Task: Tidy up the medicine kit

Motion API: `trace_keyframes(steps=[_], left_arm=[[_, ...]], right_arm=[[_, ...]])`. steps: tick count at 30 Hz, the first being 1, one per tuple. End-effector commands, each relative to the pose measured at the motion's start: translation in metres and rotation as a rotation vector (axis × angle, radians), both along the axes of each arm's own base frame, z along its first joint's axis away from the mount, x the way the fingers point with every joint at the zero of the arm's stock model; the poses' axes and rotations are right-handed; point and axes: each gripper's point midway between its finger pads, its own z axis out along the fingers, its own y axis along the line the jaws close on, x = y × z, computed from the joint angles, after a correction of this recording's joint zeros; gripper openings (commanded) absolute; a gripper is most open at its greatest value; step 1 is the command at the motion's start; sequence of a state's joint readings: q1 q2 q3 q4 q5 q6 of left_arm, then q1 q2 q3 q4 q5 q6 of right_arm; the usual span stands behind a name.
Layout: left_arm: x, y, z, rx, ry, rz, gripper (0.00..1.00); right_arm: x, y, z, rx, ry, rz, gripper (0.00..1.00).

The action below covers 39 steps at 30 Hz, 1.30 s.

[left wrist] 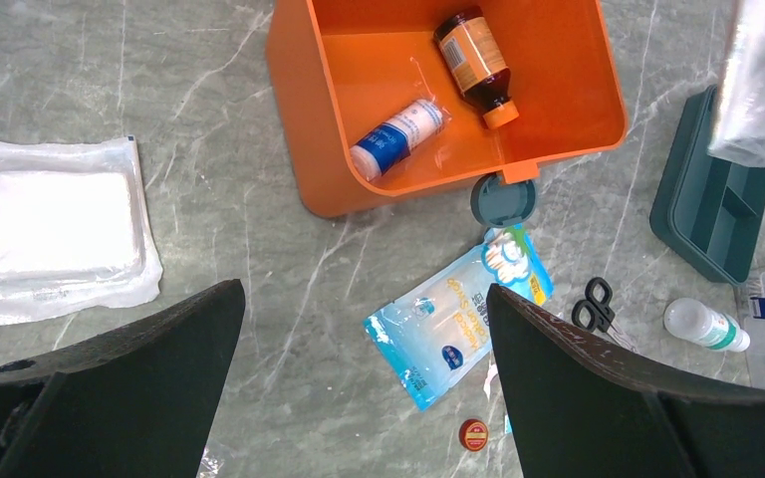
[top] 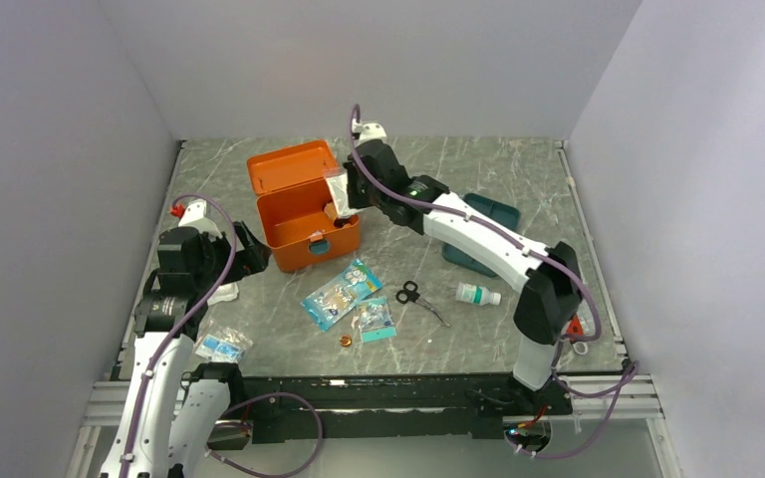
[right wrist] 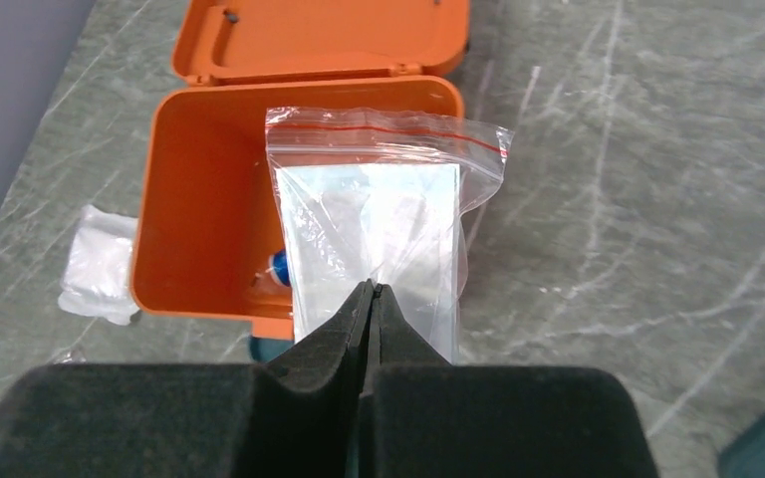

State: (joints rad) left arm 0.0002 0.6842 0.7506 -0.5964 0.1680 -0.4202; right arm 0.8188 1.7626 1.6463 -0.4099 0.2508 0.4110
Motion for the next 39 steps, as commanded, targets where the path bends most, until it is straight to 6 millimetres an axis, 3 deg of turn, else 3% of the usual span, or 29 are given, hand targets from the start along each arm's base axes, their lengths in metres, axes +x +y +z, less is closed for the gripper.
trace_keyframes(steps=[1,9,19,39], left_arm=[[0.002,0.0,0.013,0.007,-0.047,-0.004,0.99],[0.002,-0.001,0.013,0.003,-0.05,-0.009,0.99],[0.002,-0.003,0.013,-0.002,-0.051,-0.015,0.99],[0.003,-0.004,0.012,-0.008,-0.046,-0.024,0.99]], right_arm=[[0.006,0.036,0.014,0.06,-0.016,0.062,0.0],[0.017,0.073,-0.004,0.071,0.022,0.092,0.0],[0.031,0.113,-0.042,0.097,0.103,0.122,0.0],[0.026,0.152,-0.129,0.09,0.283,0.162,0.0]])
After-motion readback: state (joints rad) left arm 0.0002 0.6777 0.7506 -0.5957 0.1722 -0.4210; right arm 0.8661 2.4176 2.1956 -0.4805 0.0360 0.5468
